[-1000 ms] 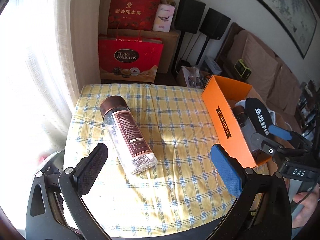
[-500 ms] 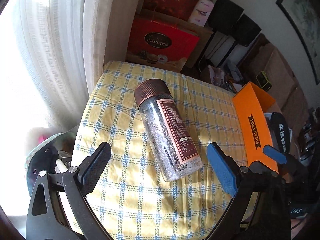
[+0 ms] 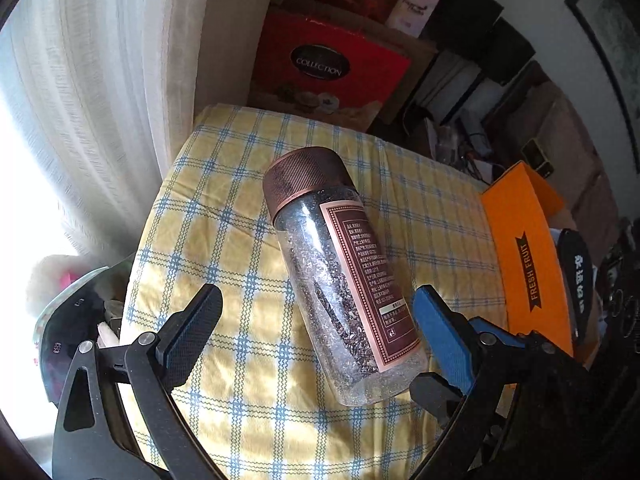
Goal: Organize objects
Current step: 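Move both tools to the glass bottle and grasp it with both, then lift the glass bottle with both tools and carry it over the orange box, then lower the bottle into the box and open both tools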
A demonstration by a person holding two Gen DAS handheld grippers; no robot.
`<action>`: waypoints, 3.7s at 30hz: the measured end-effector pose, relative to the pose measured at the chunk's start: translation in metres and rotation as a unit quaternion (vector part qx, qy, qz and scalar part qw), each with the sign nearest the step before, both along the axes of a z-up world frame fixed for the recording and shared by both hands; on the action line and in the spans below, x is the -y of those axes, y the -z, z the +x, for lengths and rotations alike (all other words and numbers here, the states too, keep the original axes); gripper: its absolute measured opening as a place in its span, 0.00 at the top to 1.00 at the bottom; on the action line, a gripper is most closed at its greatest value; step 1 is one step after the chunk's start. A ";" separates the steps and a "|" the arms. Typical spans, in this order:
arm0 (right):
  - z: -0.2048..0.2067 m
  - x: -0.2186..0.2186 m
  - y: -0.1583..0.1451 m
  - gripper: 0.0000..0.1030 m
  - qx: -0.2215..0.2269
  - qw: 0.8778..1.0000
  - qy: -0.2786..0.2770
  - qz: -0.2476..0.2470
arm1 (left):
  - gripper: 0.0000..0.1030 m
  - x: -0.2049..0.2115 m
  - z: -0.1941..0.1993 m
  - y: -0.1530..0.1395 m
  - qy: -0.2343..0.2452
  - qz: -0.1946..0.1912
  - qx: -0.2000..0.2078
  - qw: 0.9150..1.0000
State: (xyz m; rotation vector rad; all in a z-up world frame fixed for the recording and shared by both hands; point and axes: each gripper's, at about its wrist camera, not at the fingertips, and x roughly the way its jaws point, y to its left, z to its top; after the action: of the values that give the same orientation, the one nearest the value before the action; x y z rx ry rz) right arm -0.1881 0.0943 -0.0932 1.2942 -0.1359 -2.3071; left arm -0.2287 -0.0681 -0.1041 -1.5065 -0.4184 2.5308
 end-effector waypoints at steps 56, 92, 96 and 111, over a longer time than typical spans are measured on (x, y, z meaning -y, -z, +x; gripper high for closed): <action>-0.003 -0.170 -0.070 0.35 -0.007 0.984 0.166 -0.068 | 0.31 -0.222 -0.064 -0.060 0.231 0.149 0.081 0.958; -0.066 -0.275 -0.036 0.30 0.068 0.939 0.281 -0.188 | 0.32 -0.327 -0.114 -0.106 0.340 0.017 0.058 0.939; -0.078 -0.261 -0.043 0.30 0.065 0.943 0.275 -0.177 | 0.32 -0.285 -0.116 -0.107 0.309 0.041 0.052 0.949; -0.076 -0.254 -0.056 0.30 0.030 0.953 0.274 -0.122 | 0.19 -0.183 -0.065 -0.097 0.229 0.039 -0.013 0.972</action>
State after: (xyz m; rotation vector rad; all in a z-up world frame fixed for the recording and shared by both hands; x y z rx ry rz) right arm -0.2640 0.3486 -0.0375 1.3159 -0.8731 -2.5825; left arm -0.2939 0.1151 -0.0069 -1.3526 -0.1400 2.1439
